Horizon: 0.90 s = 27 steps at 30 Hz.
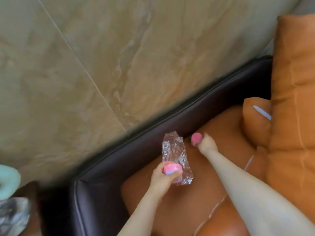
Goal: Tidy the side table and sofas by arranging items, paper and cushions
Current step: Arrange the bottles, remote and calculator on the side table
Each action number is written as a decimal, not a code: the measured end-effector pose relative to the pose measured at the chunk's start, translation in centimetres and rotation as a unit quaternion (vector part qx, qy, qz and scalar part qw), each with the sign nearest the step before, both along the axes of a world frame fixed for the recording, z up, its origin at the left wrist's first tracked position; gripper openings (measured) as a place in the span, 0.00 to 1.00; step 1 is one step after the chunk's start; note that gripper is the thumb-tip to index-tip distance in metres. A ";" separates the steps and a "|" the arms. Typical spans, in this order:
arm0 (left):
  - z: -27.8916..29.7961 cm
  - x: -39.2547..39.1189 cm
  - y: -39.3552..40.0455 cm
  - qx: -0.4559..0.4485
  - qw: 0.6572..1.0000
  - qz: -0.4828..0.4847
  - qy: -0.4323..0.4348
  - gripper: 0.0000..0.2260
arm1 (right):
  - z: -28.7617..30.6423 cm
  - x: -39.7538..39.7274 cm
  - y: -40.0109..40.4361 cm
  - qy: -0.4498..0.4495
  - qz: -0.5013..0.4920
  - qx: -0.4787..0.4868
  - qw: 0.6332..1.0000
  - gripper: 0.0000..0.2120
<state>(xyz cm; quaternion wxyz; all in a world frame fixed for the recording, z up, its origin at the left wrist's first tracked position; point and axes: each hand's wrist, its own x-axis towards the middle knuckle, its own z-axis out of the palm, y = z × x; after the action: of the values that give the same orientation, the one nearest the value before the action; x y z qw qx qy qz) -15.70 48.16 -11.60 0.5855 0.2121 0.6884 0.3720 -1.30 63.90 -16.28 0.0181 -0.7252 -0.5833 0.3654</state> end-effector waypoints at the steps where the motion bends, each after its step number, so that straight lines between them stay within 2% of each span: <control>1: -0.9 0.0 -0.2 -0.007 1.000 -0.003 -0.002 0.15 | -1.1 -0.3 0.5 -0.007 0.006 -0.007 1.000 0.36; 5: -3.7 -0.8 -0.4 -0.027 1.000 -0.004 -0.004 0.17 | -4.6 -1.7 2.0 -0.007 0.018 -0.044 0.999 0.36; 8: -4.6 -0.9 -1.0 -0.038 0.999 -0.009 0.001 0.18 | -5.7 -2.2 2.3 -0.013 -0.008 0.007 1.000 0.28; 10: -4.4 -1.0 -1.5 -0.048 0.999 -0.008 0.000 0.19 | -5.8 -2.3 1.8 0.022 -0.043 0.029 0.998 0.23; 11: -4.2 -1.2 -1.7 -0.051 0.999 -0.006 0.000 0.19 | -5.6 -2.3 1.4 0.069 -0.078 0.022 0.994 0.22; 12: -3.7 -1.4 -1.8 -0.054 0.999 -0.004 0.000 0.19 | -5.1 -2.4 1.0 0.133 -0.127 0.005 0.983 0.21; 14: -2.5 -1.7 -1.8 -0.053 0.999 -0.003 -0.002 0.18 | -3.2 -2.4 0.1 0.271 -0.221 -0.038 0.936 0.19; 16: -0.7 -1.8 -1.7 -0.049 0.999 -0.011 -0.009 0.17 | -0.9 -2.3 -0.7 0.360 -0.267 -0.085 0.890 0.19; 20: 3.8 -1.2 -1.6 -0.028 0.999 -0.017 -0.006 0.15 | 4.0 -1.7 -2.1 0.464 -0.268 -0.155 0.830 0.23; 23: 7.9 -0.7 -1.5 0.000 1.000 -0.021 0.008 0.13 | 9.1 -1.7 -3.6 0.507 -0.234 -0.184 0.809 0.24; 27: 14.3 -0.6 -1.9 0.041 0.998 -0.029 0.030 0.11 | 16.2 -1.3 -5.1 0.569 -0.200 -0.175 0.778 0.23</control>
<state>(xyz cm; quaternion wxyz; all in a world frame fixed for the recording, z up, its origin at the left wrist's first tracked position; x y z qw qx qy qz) -16.35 46.22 2.69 0.5658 0.2666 0.6834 0.3765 -2.61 58.80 -0.12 0.2922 -0.4762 -0.2345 0.7955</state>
